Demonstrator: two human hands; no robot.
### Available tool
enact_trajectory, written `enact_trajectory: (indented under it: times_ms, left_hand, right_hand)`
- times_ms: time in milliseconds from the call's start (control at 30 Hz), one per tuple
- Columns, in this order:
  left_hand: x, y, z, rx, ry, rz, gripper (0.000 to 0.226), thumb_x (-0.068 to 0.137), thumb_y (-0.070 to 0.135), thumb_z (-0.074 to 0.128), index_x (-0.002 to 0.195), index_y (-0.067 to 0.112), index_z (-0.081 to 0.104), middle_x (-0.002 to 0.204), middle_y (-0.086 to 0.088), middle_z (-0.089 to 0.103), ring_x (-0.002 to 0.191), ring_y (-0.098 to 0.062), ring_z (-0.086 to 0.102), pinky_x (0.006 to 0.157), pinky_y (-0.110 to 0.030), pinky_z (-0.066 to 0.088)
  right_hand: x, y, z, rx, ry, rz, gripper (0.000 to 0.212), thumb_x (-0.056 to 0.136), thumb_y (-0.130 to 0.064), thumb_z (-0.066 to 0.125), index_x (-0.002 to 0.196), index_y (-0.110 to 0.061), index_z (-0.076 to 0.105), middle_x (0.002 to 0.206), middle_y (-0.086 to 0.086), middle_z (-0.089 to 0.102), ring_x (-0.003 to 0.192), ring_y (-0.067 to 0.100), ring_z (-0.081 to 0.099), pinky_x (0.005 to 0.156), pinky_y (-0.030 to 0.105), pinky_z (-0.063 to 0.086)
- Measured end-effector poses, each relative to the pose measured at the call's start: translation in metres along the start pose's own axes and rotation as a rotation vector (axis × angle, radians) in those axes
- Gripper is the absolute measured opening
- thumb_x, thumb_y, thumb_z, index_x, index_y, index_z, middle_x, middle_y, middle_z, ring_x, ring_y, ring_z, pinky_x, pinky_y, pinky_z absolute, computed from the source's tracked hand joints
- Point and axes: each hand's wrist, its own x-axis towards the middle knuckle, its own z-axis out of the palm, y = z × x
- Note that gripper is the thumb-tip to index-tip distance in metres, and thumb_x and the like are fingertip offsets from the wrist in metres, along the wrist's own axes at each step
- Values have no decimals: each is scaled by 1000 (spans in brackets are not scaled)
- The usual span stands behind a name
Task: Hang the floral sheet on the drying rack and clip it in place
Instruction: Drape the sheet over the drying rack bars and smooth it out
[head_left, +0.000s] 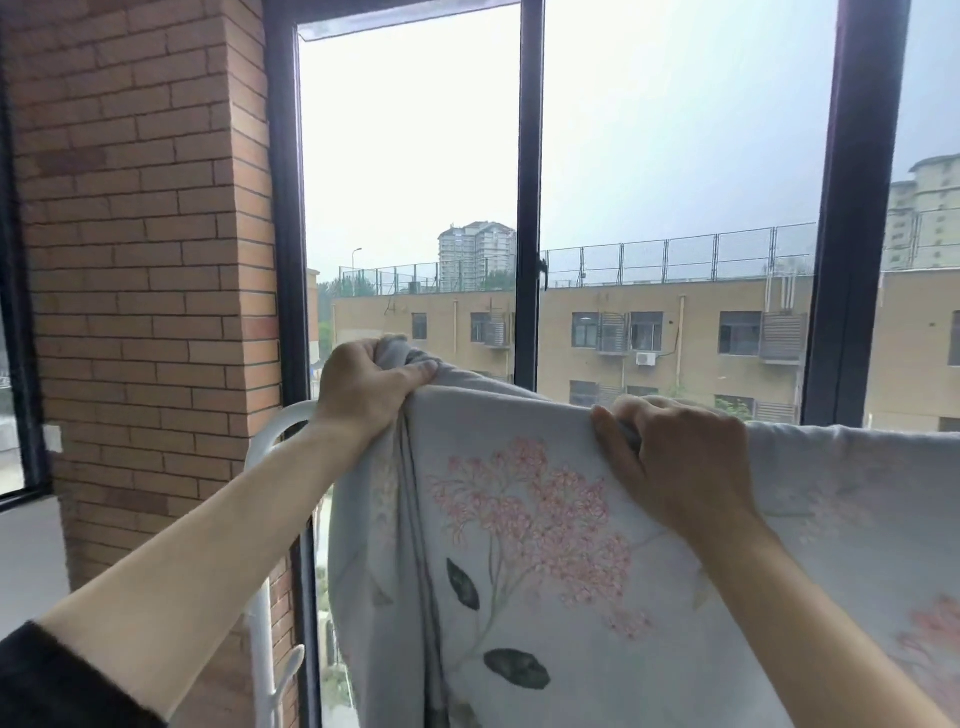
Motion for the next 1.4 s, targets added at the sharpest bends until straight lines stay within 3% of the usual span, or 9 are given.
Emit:
enact_trajectory:
  times_ms: [167, 367, 467, 600, 700, 867, 967, 1167, 1400]
  left_hand:
    - [0, -17, -4, 144, -46, 92, 38, 78, 22, 76, 81, -14, 62, 68, 5, 60, 65, -7, 53, 52, -6, 38]
    - [-2, -25, -3, 175, 0, 127, 32, 81, 32, 74, 87, 1, 65, 80, -3, 64, 68, -13, 54, 58, -19, 41]
    - [-3, -27, -1, 174, 31, 139, 38, 82, 30, 73, 81, -6, 61, 69, -1, 56, 64, -14, 50, 54, -16, 37]
    - [-2, -28, 3, 155, 25, 151, 38, 82, 25, 73, 79, -10, 59, 63, 2, 53, 56, -4, 45, 52, -8, 37]
    - [-3, -28, 4, 146, 19, 156, 36, 82, 27, 74, 78, -7, 62, 61, 5, 53, 56, -2, 46, 51, -6, 37]
    - [-2, -31, 0, 91, -3, 89, 27, 80, 32, 75, 77, 7, 64, 71, 3, 60, 66, -11, 54, 54, -10, 37]
    - [-18, -33, 2, -12, 41, 116, 19, 82, 29, 73, 74, 20, 58, 69, 10, 57, 63, -1, 52, 54, -7, 39]
    - [-56, -44, 3, -127, 12, 246, 27, 84, 26, 71, 102, 14, 55, 86, 4, 63, 77, -2, 60, 64, -8, 45]
    - [-76, -54, -2, -292, 248, 117, 37, 68, 29, 85, 98, 27, 63, 85, 12, 68, 77, -2, 65, 68, -18, 52]
  right_hand:
    - [2, -3, 3, -14, -24, -4, 57, 96, -53, 28, 57, -22, 56, 49, -8, 51, 42, 15, 49, 47, 18, 24]
    - [4, -6, -1, -22, -60, 31, 57, 95, -55, 27, 57, -24, 56, 47, -10, 49, 42, 15, 47, 48, 14, 19]
    - [16, -14, -10, 68, -179, 84, 48, 94, -53, 39, 61, -24, 58, 50, -14, 49, 51, 12, 53, 58, 23, 31]
    - [41, -53, -9, 274, -296, -10, 29, 98, -36, 44, 87, -24, 67, 73, -13, 65, 61, -2, 55, 59, 15, 37]
    - [48, -89, 5, 288, -355, -11, 30, 98, -30, 43, 82, -20, 66, 64, -11, 58, 59, 5, 55, 65, 24, 48]
    - [33, -106, 33, 30, -141, -46, 44, 96, -42, 35, 58, -23, 48, 53, -6, 54, 44, 17, 52, 45, 22, 25]
    - [30, -104, 34, 15, -110, -52, 48, 96, -43, 32, 57, -23, 50, 51, -6, 53, 42, 17, 50, 44, 21, 23]
    - [29, -113, 32, 18, -19, -36, 51, 98, -45, 30, 57, -23, 52, 51, -5, 53, 42, 17, 49, 44, 22, 24]
    - [27, -113, 33, 11, -6, -55, 49, 97, -43, 32, 57, -23, 52, 52, -6, 54, 43, 18, 50, 47, 23, 21]
